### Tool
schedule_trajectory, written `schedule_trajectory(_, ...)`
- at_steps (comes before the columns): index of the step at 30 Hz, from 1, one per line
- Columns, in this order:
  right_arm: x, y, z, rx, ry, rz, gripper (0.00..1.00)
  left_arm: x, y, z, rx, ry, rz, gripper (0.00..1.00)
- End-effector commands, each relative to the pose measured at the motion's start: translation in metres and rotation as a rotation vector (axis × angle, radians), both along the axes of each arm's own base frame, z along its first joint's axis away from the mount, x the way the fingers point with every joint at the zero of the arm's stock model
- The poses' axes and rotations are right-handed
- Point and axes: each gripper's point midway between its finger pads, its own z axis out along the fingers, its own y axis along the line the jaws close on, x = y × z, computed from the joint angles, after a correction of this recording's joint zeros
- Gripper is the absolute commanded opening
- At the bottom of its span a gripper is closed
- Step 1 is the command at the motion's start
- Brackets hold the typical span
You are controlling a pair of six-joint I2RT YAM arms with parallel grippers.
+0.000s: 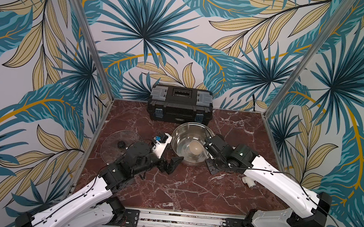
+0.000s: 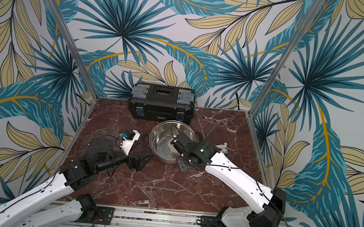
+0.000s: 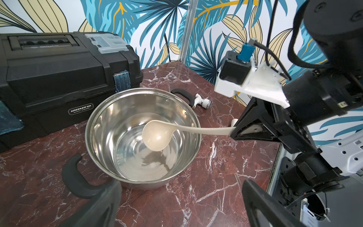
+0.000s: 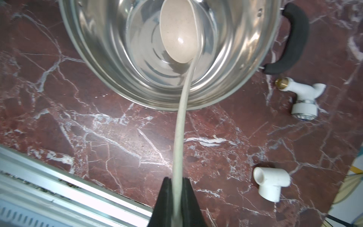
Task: Stir the soup with a spoon
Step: Stir the soup in the pan with a stick.
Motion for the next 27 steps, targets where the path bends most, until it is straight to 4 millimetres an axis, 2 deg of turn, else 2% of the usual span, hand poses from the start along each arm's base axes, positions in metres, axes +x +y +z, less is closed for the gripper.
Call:
schedule_trajectory(1,0.010,-0.025,-0.004,-0.117,-0.047,-0.069,0.00,-0.001,-0.003,-0.001,-0.010,-0.016,-0.015,1.00)
schedule_trajectory(4,0.024,-0.021,-0.003,-0.122,-0.066,-0.073,0.00,0.000,-0.004,-0.003,-0.006,-0.008,-0.018,1.00)
schedule_trajectory(8,0.043,-0.004,-0.001,-0.123,-0.086,-0.052,0.00,0.001,-0.003,-0.001,0.000,-0.011,-0.011,1.00)
schedule_trajectory(9,0.052,-0.007,-0.001,-0.124,-0.085,-0.068,0.00,0.001,-0.003,-0.001,0.002,-0.011,-0.010,1.00)
schedule_trajectory(14,0.064,0.022,-0.001,-0.077,-0.051,-0.001,0.00,0.000,0.000,0.002,0.008,-0.016,-0.005,1.00)
schedule_trajectory(20,0.054,0.056,-0.004,0.047,0.021,0.085,0.00,-0.001,0.001,0.003,0.004,-0.014,-0.003,1.00)
schedule_trajectory(22,0.049,0.058,-0.004,0.068,0.035,0.094,0.00,-0.001,0.001,0.003,0.003,-0.014,-0.003,1.00)
schedule_trajectory(24,0.034,0.065,-0.005,0.080,0.050,0.128,0.00,-0.002,0.001,0.003,0.002,-0.015,-0.005,1.00)
schedule_trajectory(27,0.021,0.056,-0.006,0.075,0.059,0.121,0.00,-0.003,0.001,0.004,-0.002,-0.015,-0.011,1.00)
